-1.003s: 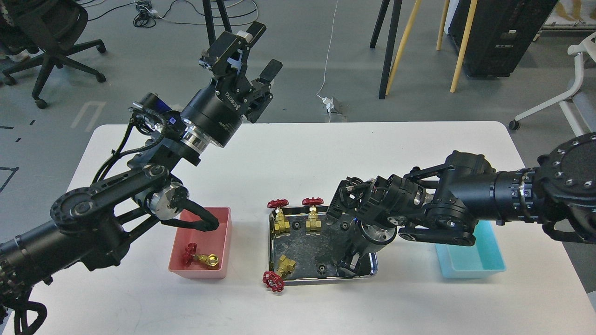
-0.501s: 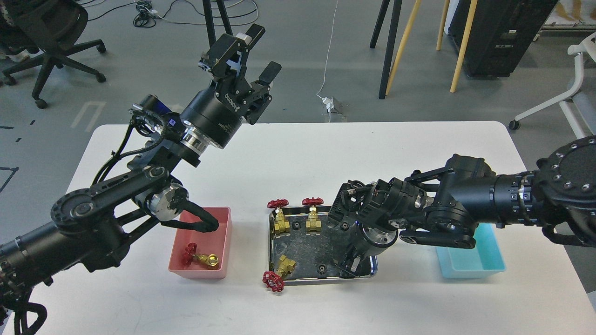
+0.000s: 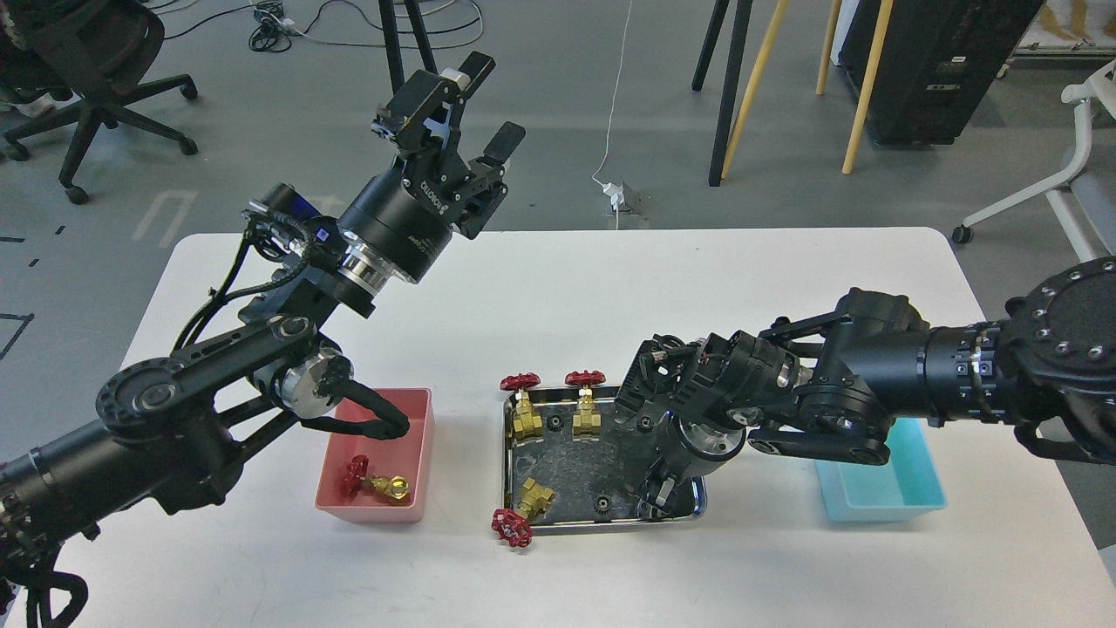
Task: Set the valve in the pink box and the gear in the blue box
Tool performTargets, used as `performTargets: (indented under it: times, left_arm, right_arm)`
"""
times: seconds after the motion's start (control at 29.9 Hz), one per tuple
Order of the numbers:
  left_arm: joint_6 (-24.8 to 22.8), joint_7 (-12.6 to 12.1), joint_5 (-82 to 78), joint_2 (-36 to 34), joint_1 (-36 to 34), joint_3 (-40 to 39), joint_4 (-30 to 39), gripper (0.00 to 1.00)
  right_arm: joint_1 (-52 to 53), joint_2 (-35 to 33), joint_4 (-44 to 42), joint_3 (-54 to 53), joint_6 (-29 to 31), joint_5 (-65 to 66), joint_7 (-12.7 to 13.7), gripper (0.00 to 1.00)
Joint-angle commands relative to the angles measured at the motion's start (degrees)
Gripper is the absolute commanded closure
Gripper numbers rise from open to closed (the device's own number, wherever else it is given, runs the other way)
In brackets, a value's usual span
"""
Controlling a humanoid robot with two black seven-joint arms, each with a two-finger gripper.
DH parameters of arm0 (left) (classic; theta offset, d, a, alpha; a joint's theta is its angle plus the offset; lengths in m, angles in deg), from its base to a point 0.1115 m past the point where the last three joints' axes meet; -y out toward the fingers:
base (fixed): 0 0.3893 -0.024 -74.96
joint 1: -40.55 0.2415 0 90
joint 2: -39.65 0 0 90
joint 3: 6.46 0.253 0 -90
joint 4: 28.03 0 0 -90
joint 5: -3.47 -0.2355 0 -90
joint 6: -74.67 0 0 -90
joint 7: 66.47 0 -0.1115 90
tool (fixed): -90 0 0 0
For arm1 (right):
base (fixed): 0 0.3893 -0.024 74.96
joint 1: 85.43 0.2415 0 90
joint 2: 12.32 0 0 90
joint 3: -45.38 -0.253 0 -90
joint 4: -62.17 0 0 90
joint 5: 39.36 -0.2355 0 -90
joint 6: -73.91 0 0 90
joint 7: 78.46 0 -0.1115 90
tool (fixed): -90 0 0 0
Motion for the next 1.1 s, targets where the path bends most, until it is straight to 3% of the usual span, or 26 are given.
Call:
performTargets:
  times: [0.0, 0.23, 0.47, 0.57, 0.74, 0.9, 0.97, 1.04, 1.07]
  left_arm:
    - [0.01, -0.01, -0.06, 0.01, 0.02, 0.04, 0.0, 0.17]
    - [0.01, -0.01, 0.02, 0.72, 0.02, 0.04, 0.0, 0.17]
    - [0.01, -0.01, -0.06, 2.12, 0.02, 0.04, 0.0, 0.16]
    - [0.0, -0.01, -0.15, 2.82, 0.02, 0.04, -0.08, 0.16]
    - [0.01, -0.01, -0.24, 3.88, 0.11, 0.04, -0.08, 0.16]
    - [0.01, -0.01, -0.24, 4.14, 0.11, 0.04, -0.08, 0.16]
    - [0.01, -0.01, -0.24, 4.14, 0.11, 0.04, -0.08, 0.16]
    - [0.01, -0.01, -0.33, 4.23, 0.11, 0.13, -0.08, 0.16]
    - [0.01, -0.01, -0.33, 4.15, 0.11, 0.13, -0.08, 0.16]
  right_arm:
    - [2.33, -0.45, 0.56, -1.55, 0.0, -0.54, 0.02, 0.92]
    - [7.52, -10.19, 5.04, -9.28, 0.0, -0.81, 0.02, 0.94]
    - [6.56, -27.85, 9.61, -9.03, 0.0, 0.51, 0.29, 0.94]
    - [3.4, -34.1, 12.07, -8.67, 0.0, 2.43, 1.78, 0.93]
    - [0.5, -40.43, 13.83, -8.94, 0.0, 4.29, 2.66, 0.93]
    - [-1.0, -42.55, 14.8, -9.2, 0.0, 4.55, 3.98, 0.92]
    - [-1.96, -42.55, 14.8, -9.72, 0.0, 4.55, 4.06, 0.83]
    - [-3.45, -42.64, 14.8, -11.21, 0.0, 4.55, 4.07, 0.6]
    - [-4.16, -42.64, 14.8, -12.27, 0.0, 4.55, 4.07, 0.53]
